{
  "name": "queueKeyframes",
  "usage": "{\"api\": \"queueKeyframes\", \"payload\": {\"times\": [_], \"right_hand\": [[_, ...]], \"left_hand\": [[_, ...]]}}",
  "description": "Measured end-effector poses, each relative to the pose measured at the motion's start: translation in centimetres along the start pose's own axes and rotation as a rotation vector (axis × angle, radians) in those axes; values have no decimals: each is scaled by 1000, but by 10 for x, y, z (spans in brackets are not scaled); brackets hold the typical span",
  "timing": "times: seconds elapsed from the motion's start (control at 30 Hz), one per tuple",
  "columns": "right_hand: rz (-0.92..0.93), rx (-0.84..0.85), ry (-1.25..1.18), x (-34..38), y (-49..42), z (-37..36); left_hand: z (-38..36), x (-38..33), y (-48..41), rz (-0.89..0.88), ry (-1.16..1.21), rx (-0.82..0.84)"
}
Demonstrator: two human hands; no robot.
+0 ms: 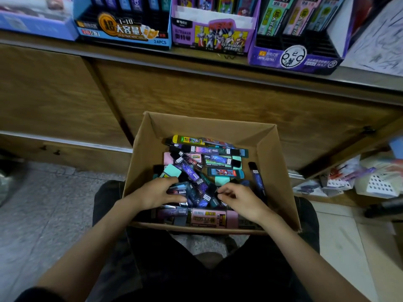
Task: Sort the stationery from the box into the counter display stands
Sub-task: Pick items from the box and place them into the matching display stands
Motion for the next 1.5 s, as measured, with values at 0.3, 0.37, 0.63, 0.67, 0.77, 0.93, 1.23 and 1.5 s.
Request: {"api": "queueKeyframes", "payload": {"times": [0.3,0.37,0.63,0.67,0.77,0.93,1.23,1.5], "right_hand": [[-195,-113,11,-2,-21,7],[-181,-47,42,9,-25,-9],[-175,-56,-85,20,-23,-24],[-184,-55,-99,20,-22,-25],[-214,-81,-95,23,-21,-28],[-266,-84,-184,24,-23,-37],[-244,-44,-131,38,-29,-47],[-203,21,-201,40,-28,-51]], "left_hand": [[37,-2,5,34,967,-390],[32,1,5,77,1005,-365],[12,8,6,231,1162,-318],[9,7,6,247,1181,-294],[5,-1,5,202,1264,-230],[17,1,10,121,1192,-343],[36,2,20,23,1126,-505],[42,1,22,-8,1051,-534]]}}
Point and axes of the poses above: each hand's wrist, its own y-axis away from the middle knuckle, its own z-axis out of the back of the hand, x = y × z, the point moved 10 cm from there along -y, towards the middle knuckle, and after that the axes turned 10 degrees about y, right-handed, at the moved point
